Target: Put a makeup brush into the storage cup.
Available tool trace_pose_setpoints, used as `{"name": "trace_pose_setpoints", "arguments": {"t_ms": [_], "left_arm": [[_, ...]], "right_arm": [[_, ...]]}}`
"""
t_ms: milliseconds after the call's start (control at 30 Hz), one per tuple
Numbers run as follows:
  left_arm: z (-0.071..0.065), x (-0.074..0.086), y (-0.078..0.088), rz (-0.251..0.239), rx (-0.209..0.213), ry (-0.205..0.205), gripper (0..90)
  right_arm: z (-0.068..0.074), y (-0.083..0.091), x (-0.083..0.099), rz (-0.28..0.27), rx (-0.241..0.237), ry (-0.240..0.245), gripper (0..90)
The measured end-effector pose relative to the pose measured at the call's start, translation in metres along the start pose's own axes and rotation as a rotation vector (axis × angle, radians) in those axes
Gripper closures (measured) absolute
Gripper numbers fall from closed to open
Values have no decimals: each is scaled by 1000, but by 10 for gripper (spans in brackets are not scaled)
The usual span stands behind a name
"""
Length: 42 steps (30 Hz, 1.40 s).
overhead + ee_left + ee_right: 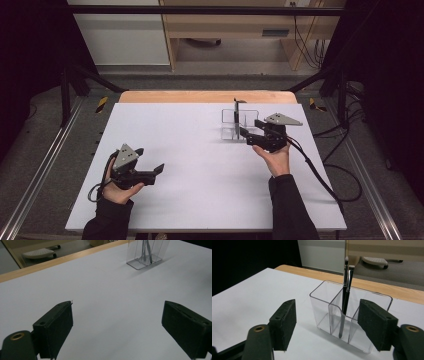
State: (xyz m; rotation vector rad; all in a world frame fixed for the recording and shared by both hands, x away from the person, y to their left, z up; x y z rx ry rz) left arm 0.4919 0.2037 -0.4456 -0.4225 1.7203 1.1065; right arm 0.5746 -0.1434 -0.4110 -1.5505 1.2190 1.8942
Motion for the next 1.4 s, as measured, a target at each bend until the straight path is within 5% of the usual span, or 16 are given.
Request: {"name": "trace_pose_setpoints", "arguments": {"t_ms": [767, 1400], "left_arm": [[1, 1, 0, 6, 6, 5, 87], [3, 4, 0, 7, 5, 11, 82]], "right_arm": [[18, 49, 29, 14, -47, 24, 62], [10, 67, 54, 15, -24, 2, 46]]}}
Point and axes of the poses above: each handheld gripper's, and its own axes: y roughly backward along the jaws, x roughly out of its underside, z roughly to its left, the point moved 7 cm from there along -y, roughly forward along the jaws, and after that the axes turned 7 degrees about y, right-handed, at the moved point
